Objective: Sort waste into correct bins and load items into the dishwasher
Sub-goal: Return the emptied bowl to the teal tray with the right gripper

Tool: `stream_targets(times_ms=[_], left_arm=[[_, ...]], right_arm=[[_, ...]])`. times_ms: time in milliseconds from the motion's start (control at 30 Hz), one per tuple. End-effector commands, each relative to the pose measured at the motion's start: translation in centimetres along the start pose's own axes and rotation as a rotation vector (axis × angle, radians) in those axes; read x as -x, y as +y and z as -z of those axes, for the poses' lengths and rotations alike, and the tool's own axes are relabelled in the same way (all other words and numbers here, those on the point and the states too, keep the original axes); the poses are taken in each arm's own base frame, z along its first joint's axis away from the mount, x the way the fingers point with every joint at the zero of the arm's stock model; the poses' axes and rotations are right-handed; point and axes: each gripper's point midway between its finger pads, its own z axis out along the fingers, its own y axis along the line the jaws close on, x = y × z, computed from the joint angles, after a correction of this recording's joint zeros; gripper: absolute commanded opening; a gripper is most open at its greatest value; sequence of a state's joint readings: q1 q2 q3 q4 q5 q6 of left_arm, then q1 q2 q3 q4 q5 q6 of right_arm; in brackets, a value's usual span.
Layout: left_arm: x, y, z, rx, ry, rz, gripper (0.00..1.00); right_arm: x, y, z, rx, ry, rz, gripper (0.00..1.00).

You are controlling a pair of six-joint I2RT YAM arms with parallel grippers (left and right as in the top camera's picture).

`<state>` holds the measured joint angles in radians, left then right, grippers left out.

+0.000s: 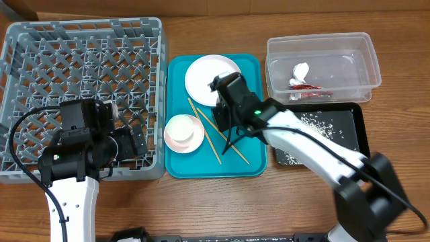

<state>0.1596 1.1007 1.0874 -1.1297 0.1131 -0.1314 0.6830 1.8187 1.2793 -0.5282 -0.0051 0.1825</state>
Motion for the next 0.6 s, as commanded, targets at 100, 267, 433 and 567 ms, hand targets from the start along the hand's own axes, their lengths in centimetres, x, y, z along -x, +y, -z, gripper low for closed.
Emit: stream_targets(times_ms=[100, 267, 433, 567], left_arm=[[0.7, -0.2, 0.6, -0.011, -0.024, -0.009, 1.0], [0.7, -0.2, 0.6, -0.011, -0.025, -0.009, 1.0], [0.7, -0.2, 0.6, -0.011, -0.025, -0.009, 1.0], [0.7, -0.2, 0.6, -0.011, -0.025, -0.009, 1.0]], right_arm=[[-2.2, 0.1, -2.5, 0.017, 0.077, 0.003, 0.04], [-2.6, 0.6, -2.5, 0.05, 0.098, 0.001, 0.15], [-2.9, 1.6, -1.7, 0.1, 0.143, -0.005, 0.33], [-1.8, 2.0, 0.2, 0.092, 0.175, -0.011, 0.41]])
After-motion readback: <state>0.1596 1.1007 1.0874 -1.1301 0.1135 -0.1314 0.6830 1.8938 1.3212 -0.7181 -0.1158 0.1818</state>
